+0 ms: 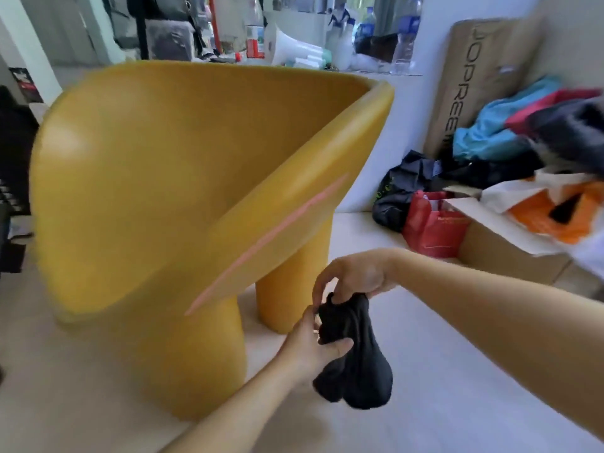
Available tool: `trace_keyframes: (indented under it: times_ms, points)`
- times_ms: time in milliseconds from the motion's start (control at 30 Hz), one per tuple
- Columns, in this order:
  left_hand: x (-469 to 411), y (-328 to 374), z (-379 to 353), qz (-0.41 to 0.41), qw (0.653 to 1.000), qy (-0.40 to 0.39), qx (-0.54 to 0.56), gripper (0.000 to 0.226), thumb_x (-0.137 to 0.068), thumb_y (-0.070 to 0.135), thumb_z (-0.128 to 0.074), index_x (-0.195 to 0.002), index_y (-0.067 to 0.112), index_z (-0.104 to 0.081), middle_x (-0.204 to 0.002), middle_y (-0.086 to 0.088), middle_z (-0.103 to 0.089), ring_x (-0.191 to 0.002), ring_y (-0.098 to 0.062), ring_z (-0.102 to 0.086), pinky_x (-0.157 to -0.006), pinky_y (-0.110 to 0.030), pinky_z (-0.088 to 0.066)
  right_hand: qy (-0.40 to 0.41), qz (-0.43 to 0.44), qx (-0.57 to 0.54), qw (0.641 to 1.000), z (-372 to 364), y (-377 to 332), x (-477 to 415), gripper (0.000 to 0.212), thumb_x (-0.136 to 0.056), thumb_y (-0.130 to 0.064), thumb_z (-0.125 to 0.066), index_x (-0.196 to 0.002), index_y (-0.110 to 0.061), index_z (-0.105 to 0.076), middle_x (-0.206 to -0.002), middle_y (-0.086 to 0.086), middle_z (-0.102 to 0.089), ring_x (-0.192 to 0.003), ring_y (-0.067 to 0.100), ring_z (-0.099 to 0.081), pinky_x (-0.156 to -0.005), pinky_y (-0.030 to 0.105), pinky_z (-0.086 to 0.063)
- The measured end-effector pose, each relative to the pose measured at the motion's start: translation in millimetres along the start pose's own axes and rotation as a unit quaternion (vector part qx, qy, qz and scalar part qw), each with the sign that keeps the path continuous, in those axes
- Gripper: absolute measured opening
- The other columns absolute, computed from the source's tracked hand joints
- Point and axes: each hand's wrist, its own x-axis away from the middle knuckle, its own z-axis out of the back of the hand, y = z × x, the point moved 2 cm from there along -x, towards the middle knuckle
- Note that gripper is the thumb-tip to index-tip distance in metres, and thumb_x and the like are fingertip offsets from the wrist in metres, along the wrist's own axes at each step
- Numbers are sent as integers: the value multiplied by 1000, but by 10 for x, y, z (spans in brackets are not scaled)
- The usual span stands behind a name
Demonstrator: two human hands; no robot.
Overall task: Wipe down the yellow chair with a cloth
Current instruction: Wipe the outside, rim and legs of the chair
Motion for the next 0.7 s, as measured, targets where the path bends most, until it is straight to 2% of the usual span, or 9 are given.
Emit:
trace_keyframes:
  times_ms: [67, 133, 200, 267, 367, 467, 567, 633, 700]
  points:
    - [-83, -20, -118, 26, 991, -84, 105, 49, -83, 28, -72, -125, 29, -49, -109, -2, -64, -96, -14, -66, -81, -24, -53, -1, -57, -16, 998, 23, 146, 118, 23, -94, -2, -53, -111, -12, -63, -104, 7, -62, -102, 31, -64, -90, 43, -55]
    - [-136, 35, -132, 10, 980, -121, 161, 28, -87, 29, -65, -115, 24, -60, -102, -6, -71, -92, -18, -69, -82, -27, -53, -17, -90, -17, 996, 47, 239, 303, 25, -91, -15, -64, -116, -18, -62, -111, 4, -64, -108, 27, -64, -97, 44, -52]
    - [-212, 160, -144, -17, 973, -120, 195, 27, -91, 35, -54, -109, 19, -64, -105, -9, -71, -97, -22, -68, -89, -35, -52, -37, -102, 26, 994, 50, 308, 520, 48, -82, -19, -75, -126, -27, -57, -114, -5, -63, -105, 17, -63, -96, 37, -52]
    - [-249, 312, -108, -39, 971, -115, 208, 32, -92, 43, -47, -110, 20, -61, -105, -13, -68, -92, -28, -66, -83, -39, -52, 2, -86, 153, 984, 50, 321, 681, 62, -76, -19, -79, -130, -33, -53, -113, -12, -61, -96, 8, -60, -91, 29, -52]
    - [-178, 517, 10, -54, 956, -202, 208, 44, -87, 57, -47, -113, 23, -59, -100, -16, -66, -89, -29, -65, -72, -33, -53, 123, -37, 192, 973, 134, 442, 813, 31, -80, -28, -74, -110, -31, -67, -97, -14, -69, -88, 8, -64, -82, 27, -52]
    - [-26, 568, 164, -30, 952, -287, 100, 44, -79, 34, -74, -120, 25, -59, -116, -8, -68, -107, -26, -64, -92, -37, -52, 167, 4, 116, 979, 255, 665, 927, 19, -81, -43, -73, -91, -28, -69, -87, -11, -71, -84, 9, -67, -75, 24, -50]
    - [55, 571, 226, -37, 973, -229, -20, 31, -88, 23, -66, -119, 25, -63, -115, 3, -69, -109, -13, -63, -96, -31, -48, 130, 78, -99, 983, 206, 821, 953, 35, -83, -39, -67, -102, -9, -70, -99, 7, -74, -92, 21, -70, -80, 30, -54]
    - [73, 600, 167, -83, 984, -137, -82, 21, -95, 19, -56, -113, 13, -66, -113, 8, -66, -101, 1, -59, -92, -23, -45, 112, 122, -250, 954, 113, 838, 880, 37, -83, -31, -64, -97, 3, -69, -103, 21, -71, -95, 32, -69, -82, 36, -55]
    - [55, 632, 71, -113, 992, -16, -56, 20, -99, 13, -47, -101, 10, -66, -100, 9, -63, -87, 4, -57, -79, -13, -43, 135, 152, -348, 915, 80, 821, 787, 35, -83, -31, -63, -91, 3, -68, -101, 24, -70, -92, 34, -68, -84, 42, -53]
